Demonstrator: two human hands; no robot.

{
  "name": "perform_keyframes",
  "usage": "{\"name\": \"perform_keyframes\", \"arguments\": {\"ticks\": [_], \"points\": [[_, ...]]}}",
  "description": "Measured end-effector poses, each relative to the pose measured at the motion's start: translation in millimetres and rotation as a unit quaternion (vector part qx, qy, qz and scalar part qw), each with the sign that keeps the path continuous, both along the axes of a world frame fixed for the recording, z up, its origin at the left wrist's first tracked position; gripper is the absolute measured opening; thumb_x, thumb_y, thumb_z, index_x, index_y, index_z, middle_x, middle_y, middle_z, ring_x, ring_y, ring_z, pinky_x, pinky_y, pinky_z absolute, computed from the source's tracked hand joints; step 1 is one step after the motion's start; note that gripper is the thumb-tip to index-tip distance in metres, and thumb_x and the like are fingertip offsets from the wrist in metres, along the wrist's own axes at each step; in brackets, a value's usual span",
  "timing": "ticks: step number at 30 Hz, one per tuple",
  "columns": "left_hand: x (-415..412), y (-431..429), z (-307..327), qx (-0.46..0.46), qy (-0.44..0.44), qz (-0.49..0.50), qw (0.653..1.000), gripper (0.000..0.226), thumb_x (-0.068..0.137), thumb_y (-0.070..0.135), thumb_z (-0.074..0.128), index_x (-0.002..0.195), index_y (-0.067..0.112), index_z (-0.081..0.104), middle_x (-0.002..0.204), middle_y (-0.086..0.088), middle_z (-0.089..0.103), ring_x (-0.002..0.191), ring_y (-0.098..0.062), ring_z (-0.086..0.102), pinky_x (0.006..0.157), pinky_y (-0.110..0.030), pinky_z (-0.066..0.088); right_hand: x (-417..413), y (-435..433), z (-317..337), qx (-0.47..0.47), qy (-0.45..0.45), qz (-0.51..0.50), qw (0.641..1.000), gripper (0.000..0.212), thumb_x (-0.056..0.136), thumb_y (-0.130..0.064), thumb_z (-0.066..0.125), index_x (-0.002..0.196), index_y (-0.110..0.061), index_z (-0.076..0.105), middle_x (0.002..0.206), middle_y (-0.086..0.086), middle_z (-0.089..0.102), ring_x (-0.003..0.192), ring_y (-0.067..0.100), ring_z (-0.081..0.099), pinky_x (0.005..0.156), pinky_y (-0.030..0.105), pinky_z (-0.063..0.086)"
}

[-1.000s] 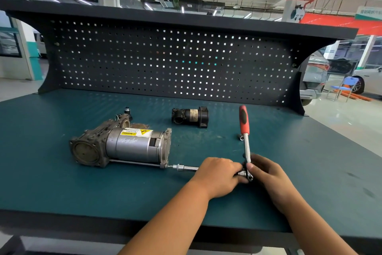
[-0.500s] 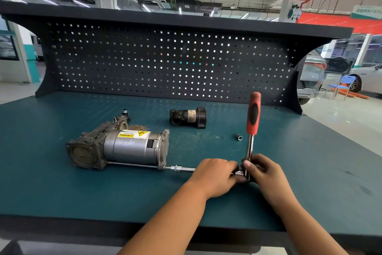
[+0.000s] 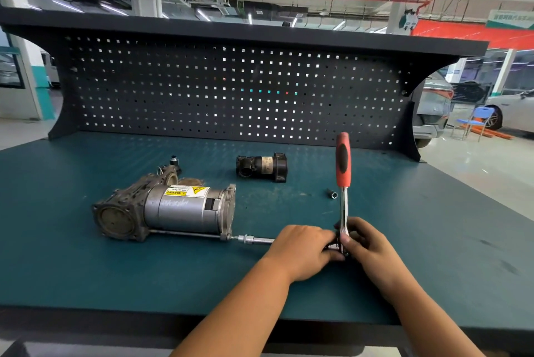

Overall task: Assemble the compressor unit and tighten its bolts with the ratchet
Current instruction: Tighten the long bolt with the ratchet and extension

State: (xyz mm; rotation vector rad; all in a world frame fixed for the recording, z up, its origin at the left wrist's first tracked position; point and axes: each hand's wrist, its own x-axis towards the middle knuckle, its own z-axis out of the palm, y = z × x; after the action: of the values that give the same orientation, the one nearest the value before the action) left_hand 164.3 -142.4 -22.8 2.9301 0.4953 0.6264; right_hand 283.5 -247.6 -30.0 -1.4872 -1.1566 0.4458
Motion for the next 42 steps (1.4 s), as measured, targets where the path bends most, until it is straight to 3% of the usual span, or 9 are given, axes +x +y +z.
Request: {"name": "perform_keyframes", "arguments": {"ticks": [5, 9, 12, 20, 26, 32, 36, 39, 42], "points": [[1.8, 3.3, -2.6, 0.007, 0.013, 0.017, 1.0, 0.035, 0.091, 0.048, 0.049, 0.1, 0.015, 0.059, 0.104, -0.01, 0.064, 0.1, -0.033, 0.056, 0.067, -0.035, 0.031, 0.1, -7.1, -1.5, 0.03, -0.007, 0.038, 0.999, 0.029, 0.077, 0.02, 0.06, 0.087, -0.007, 0.061, 0.078, -0.002, 0.065, 0.078, 0.006, 0.062, 0.074, 0.013, 0.047], [0.0, 8.9, -4.3, -0.028, 0.011, 0.029, 0.999, 0.03, 0.093, 0.041, 0.049, 0.107, 0.016, 0.056, 0.11, -0.007, 0.062, 0.105, -0.029, 0.055, 0.079, -0.037, 0.04, 2.8, -8.4, -3.7, 0.024, -0.038, 0.031, 0.999, 0.033, 0.073, 0.016, 0.068, 0.09, -0.011, 0.06, 0.086, 0.005, 0.067, 0.08, 0.013, 0.062, 0.077, 0.023, 0.047], [-3.8, 10.6, -3.8, -0.046, -0.004, 0.016, 0.999, 0.028, 0.09, 0.039, 0.055, 0.109, 0.019, 0.056, 0.112, -0.004, 0.062, 0.105, -0.027, 0.055, 0.081, -0.036, 0.043, 2.5, -1.2, -5.2, 0.033, -0.025, -0.01, 0.999, 0.031, 0.076, 0.016, 0.065, 0.088, -0.012, 0.061, 0.081, 0.0, 0.067, 0.077, 0.004, 0.063, 0.075, 0.014, 0.047], [-3.1, 9.4, -4.6, -0.024, 0.022, 0.034, 0.999, 0.029, 0.094, 0.036, 0.051, 0.107, 0.011, 0.059, 0.106, -0.007, 0.053, 0.102, -0.031, 0.053, 0.078, -0.038, 0.04, 9.8, 22.9, 3.6, -0.01, -0.019, -0.034, 0.999, 0.013, 0.092, 0.001, 0.055, 0.093, -0.012, 0.057, 0.088, 0.006, 0.065, 0.079, 0.008, 0.065, 0.062, 0.013, 0.048], [-13.1, 9.4, -8.2, 0.004, -0.008, -0.001, 1.0, 0.028, 0.091, 0.025, 0.057, 0.117, 0.014, 0.052, 0.108, -0.006, 0.054, 0.103, -0.025, 0.045, 0.088, -0.039, 0.04, 13.7, 28.5, 3.2, -0.076, -0.051, -0.066, 0.994, 0.016, 0.094, -0.016, 0.056, 0.08, -0.012, 0.062, 0.067, -0.006, 0.068, 0.057, -0.005, 0.059, 0.062, 0.016, 0.044], [-33.6, 22.8, -15.1, -0.015, -0.021, 0.026, 0.999, 0.025, 0.093, 0.026, 0.054, 0.115, 0.014, 0.056, 0.111, -0.004, 0.053, 0.108, -0.021, 0.047, 0.091, -0.031, 0.037, 12.1, 19.7, 4.1, -0.065, -0.002, -0.031, 0.997, 0.006, 0.092, -0.01, 0.058, 0.089, -0.012, 0.062, 0.083, 0.003, 0.07, 0.078, 0.014, 0.063, 0.078, 0.027, 0.048], [-32.8, 22.3, -15.6, -0.054, -0.05, 0.023, 0.997, 0.02, 0.092, 0.022, 0.057, 0.109, 0.013, 0.061, 0.108, -0.003, 0.057, 0.106, -0.018, 0.048, 0.086, -0.023, 0.034, 8.8, 4.4, 4.0, -0.036, -0.008, 0.016, 0.999, 0.012, 0.087, 0.0, 0.062, 0.092, -0.01, 0.059, 0.081, 0.006, 0.063, 0.075, 0.015, 0.058, 0.071, 0.024, 0.048], [-32.4, 22.4, -15.8, -0.074, -0.06, 0.03, 0.995, 0.018, 0.092, 0.023, 0.058, 0.105, 0.013, 0.064, 0.104, -0.002, 0.058, 0.103, -0.018, 0.05, 0.084, -0.024, 0.036, 3.3, -8.7, 4.7, -0.016, -0.074, 0.007, 0.997, 0.021, 0.078, 0.008, 0.068, 0.083, -0.011, 0.061, 0.085, -0.002, 0.066, 0.08, 0.012, 0.061, 0.076, 0.019, 0.048], [-32.0, 22.8, -16.1, -0.086, -0.066, 0.038, 0.993, 0.019, 0.091, 0.025, 0.058, 0.104, 0.013, 0.065, 0.103, -0.002, 0.058, 0.102, -0.019, 0.051, 0.084, -0.026, 0.038, -4.2, -22.6, -0.2, -0.009, -0.244, -0.002, 0.97, 0.031, 0.066, 0.012, 0.074, 0.075, -0.015, 0.064, 0.091, -0.011, 0.065, 0.093, 0.003, 0.061, 0.084, 0.016, 0.044]]}}
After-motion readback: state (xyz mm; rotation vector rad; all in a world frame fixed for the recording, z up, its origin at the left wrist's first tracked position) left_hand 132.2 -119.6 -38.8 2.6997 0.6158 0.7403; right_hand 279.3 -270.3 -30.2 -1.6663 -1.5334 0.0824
